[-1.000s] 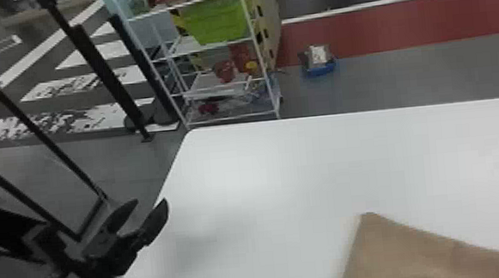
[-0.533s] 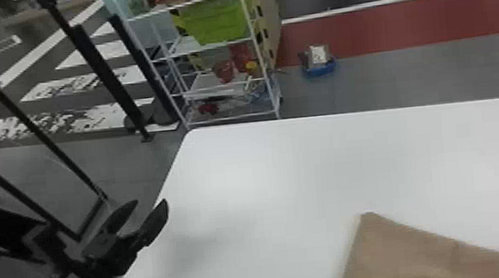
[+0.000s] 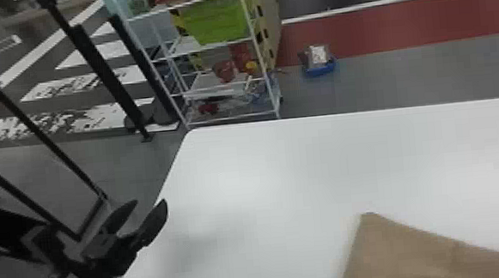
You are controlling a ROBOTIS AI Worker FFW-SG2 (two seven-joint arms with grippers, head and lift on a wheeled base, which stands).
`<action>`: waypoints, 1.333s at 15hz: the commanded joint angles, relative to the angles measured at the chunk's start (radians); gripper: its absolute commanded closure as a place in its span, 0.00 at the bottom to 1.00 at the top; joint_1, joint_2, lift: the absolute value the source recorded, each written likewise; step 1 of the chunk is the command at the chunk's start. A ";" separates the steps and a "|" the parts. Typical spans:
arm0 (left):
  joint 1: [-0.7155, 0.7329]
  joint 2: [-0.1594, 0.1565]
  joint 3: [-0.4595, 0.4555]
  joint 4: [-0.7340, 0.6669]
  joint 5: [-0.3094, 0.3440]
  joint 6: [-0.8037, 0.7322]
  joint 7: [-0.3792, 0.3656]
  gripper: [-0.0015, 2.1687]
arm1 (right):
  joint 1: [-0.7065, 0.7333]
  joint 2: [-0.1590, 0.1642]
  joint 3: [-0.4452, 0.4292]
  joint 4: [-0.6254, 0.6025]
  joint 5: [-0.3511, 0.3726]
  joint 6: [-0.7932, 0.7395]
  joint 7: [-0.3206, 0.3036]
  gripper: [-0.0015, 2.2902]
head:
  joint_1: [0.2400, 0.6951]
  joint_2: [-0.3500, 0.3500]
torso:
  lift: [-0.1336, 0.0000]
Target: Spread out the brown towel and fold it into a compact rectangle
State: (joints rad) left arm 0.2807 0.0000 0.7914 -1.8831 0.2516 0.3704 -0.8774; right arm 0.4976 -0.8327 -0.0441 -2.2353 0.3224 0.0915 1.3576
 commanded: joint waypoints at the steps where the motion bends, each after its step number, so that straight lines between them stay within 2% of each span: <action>1: 0.000 -0.003 0.000 -0.001 0.000 0.000 0.000 0.02 | 0.009 0.000 -0.053 -0.006 0.043 -0.049 0.009 0.12 | 1.00 1.00 | 0.07; 5: 0.000 -0.003 -0.006 0.002 0.002 -0.003 0.002 0.02 | 0.045 -0.005 -0.097 -0.003 0.253 -0.288 0.009 0.12 | 1.00 1.00 | 0.07; 8: -0.002 -0.003 -0.009 0.004 0.002 -0.006 0.005 0.02 | 0.068 -0.003 -0.106 0.029 0.310 -0.399 0.009 0.12 | 1.00 0.96 | 0.07; 10: -0.002 -0.003 -0.015 0.004 0.002 -0.006 0.006 0.02 | 0.068 -0.002 -0.099 0.083 0.402 -0.494 0.009 0.12 | 1.00 0.95 | 0.07; 11: -0.002 -0.003 -0.017 0.004 0.000 -0.006 0.009 0.02 | 0.059 0.000 -0.099 0.112 0.415 -0.528 -0.025 0.12 | 1.00 0.93 | 0.07; 14: -0.002 -0.003 -0.015 0.007 -0.003 -0.006 0.012 0.02 | 0.025 0.015 -0.091 0.141 0.399 -0.528 -0.155 0.12 | 1.00 0.89 | 0.07; 17: -0.002 -0.003 -0.011 0.005 -0.002 -0.009 0.009 0.02 | -0.013 0.024 -0.106 0.141 0.290 -0.531 -0.169 0.12 | 1.00 0.91 | 0.07; 20: -0.002 -0.003 -0.008 0.005 -0.002 -0.009 0.008 0.02 | -0.014 0.029 -0.099 0.149 0.287 -0.546 -0.156 0.13 | 1.00 0.93 | 0.07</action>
State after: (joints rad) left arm 0.2792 0.0000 0.7826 -1.8762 0.2500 0.3614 -0.8697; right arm 0.4839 -0.8063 -0.1473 -2.0916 0.6064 -0.4509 1.1926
